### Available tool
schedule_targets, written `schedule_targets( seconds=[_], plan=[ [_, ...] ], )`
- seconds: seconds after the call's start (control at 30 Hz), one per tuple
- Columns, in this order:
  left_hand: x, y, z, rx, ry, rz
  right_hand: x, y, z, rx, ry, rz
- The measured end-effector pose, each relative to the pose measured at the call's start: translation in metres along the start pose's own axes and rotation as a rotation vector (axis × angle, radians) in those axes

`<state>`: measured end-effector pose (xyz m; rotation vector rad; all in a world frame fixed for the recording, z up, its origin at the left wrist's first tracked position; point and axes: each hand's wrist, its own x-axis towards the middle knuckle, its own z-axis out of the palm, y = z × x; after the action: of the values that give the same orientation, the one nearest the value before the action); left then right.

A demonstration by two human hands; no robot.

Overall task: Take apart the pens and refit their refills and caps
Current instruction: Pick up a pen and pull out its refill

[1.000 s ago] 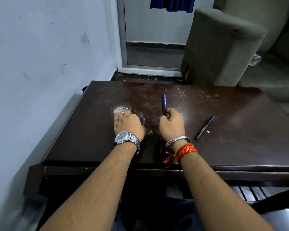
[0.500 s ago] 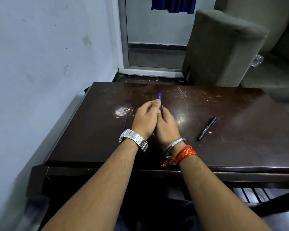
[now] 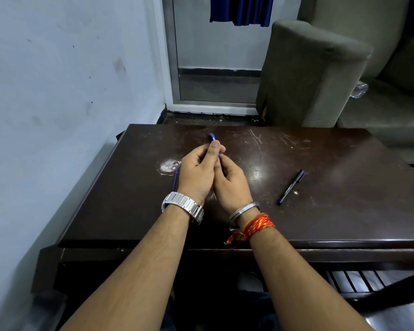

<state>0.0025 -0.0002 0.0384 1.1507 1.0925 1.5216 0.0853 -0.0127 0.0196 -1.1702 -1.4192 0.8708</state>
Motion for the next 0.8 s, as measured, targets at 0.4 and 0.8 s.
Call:
schedule_targets(
  seconds=[0.4, 0.8],
  plan=[
    [0.002, -0.021, -0.008, 0.487, 0.039, 0.003, 0.003, 0.001, -0.024, 0.057, 0.244, 0.313],
    [-0.004, -0.023, -0.011, 0.633, -0.144, -0.023, 0.011, 0.014, -0.036, -0.116, 0.234, 0.303]
  ],
)
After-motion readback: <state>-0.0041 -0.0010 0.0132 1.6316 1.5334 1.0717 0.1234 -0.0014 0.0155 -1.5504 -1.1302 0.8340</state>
